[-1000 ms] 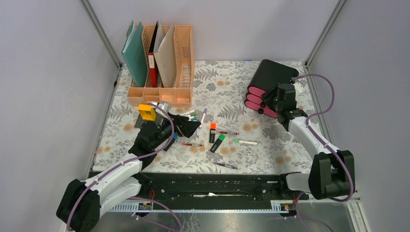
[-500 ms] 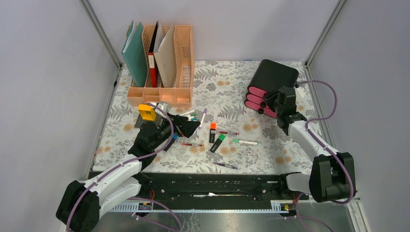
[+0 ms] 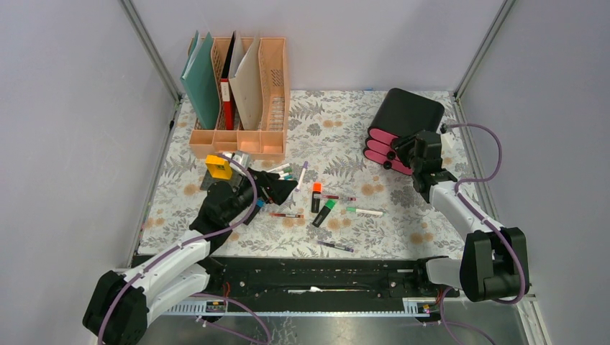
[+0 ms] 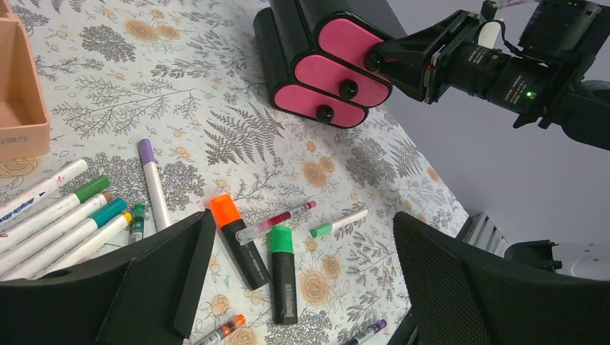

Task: Organize the desk
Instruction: Open the drawer in the storage box.

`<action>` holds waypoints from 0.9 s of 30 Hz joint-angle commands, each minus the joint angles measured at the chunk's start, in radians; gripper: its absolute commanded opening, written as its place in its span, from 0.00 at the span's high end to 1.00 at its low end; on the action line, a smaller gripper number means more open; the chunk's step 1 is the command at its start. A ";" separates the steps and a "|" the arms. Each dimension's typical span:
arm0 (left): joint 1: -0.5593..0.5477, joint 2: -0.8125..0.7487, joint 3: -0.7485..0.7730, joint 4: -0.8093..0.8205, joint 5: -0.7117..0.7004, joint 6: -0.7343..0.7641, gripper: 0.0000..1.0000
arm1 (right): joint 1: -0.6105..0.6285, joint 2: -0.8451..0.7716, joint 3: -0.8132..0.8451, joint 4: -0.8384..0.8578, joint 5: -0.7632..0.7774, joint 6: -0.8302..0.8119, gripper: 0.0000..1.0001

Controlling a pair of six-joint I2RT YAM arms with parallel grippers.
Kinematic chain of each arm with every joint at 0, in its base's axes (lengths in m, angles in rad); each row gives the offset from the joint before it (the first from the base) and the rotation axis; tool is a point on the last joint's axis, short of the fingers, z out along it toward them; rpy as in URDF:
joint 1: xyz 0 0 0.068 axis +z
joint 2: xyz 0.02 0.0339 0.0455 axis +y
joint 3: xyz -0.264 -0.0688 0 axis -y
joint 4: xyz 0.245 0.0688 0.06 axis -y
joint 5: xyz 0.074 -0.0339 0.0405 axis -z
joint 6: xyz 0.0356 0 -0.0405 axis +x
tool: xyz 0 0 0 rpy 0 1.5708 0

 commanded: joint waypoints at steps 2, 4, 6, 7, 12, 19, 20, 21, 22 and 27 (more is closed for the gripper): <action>0.000 -0.029 -0.011 0.026 -0.014 0.017 0.01 | -0.002 -0.027 -0.017 -0.011 -0.094 0.059 0.79; 0.000 -0.028 -0.008 0.026 -0.014 0.017 0.01 | -0.003 -0.042 -0.018 -0.043 -0.122 0.067 0.81; 0.000 -0.023 -0.005 0.028 -0.013 0.018 0.01 | -0.003 -0.053 -0.015 -0.091 -0.155 0.064 0.83; 0.000 -0.017 -0.003 0.028 -0.011 0.019 0.01 | -0.002 -0.055 -0.011 -0.113 -0.170 0.059 0.84; 0.000 0.009 0.006 0.040 -0.003 0.015 0.01 | 0.000 -0.059 -0.008 -0.228 -0.283 0.029 0.89; 0.000 0.032 0.025 0.045 0.006 0.013 0.01 | -0.001 -0.091 0.004 -0.249 -0.391 -0.073 0.84; 0.000 0.034 0.027 0.046 0.007 0.012 0.01 | 0.000 -0.092 0.008 -0.238 -0.414 -0.107 0.78; 0.000 0.036 0.029 0.046 0.009 0.012 0.01 | 0.000 -0.093 0.012 -0.232 -0.421 -0.125 0.68; 0.000 0.035 0.030 0.045 0.012 0.010 0.01 | -0.001 -0.096 0.016 -0.230 -0.431 -0.135 0.57; 0.000 0.025 0.024 0.042 0.012 0.009 0.01 | 0.000 -0.107 0.053 -0.233 -0.515 -0.270 0.00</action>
